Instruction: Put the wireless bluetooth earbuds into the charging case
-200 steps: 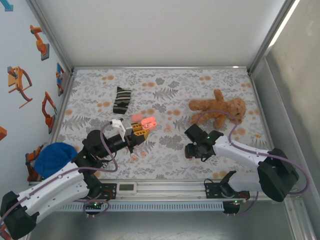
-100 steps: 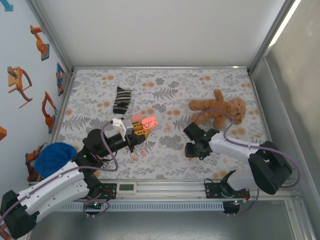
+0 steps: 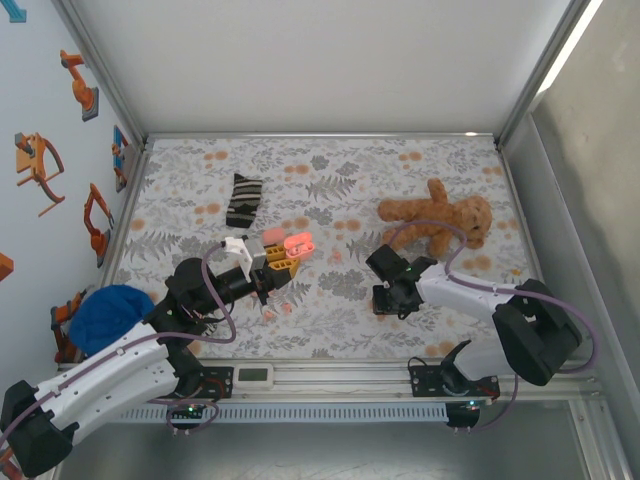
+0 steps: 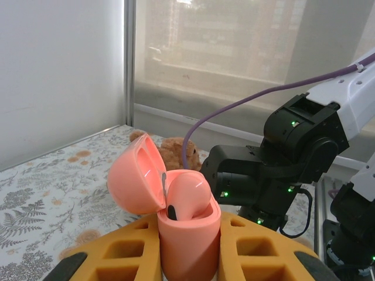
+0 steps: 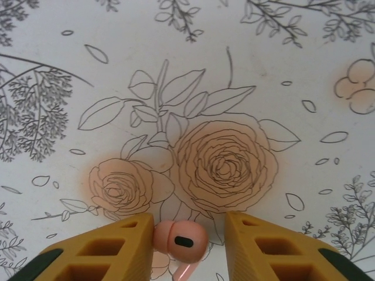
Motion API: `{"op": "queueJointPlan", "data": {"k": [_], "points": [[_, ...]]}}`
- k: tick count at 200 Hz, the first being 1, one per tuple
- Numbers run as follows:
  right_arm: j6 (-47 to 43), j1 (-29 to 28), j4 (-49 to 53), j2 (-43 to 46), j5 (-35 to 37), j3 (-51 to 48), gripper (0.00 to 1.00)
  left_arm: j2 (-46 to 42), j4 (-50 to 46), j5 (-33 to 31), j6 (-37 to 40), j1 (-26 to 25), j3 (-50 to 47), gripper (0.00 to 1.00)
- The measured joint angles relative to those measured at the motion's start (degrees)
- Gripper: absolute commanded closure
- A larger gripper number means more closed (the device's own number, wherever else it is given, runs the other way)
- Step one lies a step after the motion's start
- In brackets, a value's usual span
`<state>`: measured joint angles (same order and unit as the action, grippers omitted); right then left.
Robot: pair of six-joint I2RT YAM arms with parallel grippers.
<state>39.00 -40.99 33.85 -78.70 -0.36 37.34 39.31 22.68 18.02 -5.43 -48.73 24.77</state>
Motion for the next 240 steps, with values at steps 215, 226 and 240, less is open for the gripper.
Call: {"op": "queueJointPlan", "data": {"k": [215,226,240], "points": [[-4.8,0.0,4.9,7.4,3.0,5.2,0.77,0.9,0.6,0.0,-0.1,0.0,0.4,1.0],[-5.6,0.0,5.7,8.8,3.3,6.4,0.77,1.4,1.1,0.0,-0.3,0.0,0.4,1.0],[-6.8,0.0,6.3,10.3,3.9,8.2,0.78,2.0,1.8,0.0,-0.5,0.0,0.4,1.0]]}}
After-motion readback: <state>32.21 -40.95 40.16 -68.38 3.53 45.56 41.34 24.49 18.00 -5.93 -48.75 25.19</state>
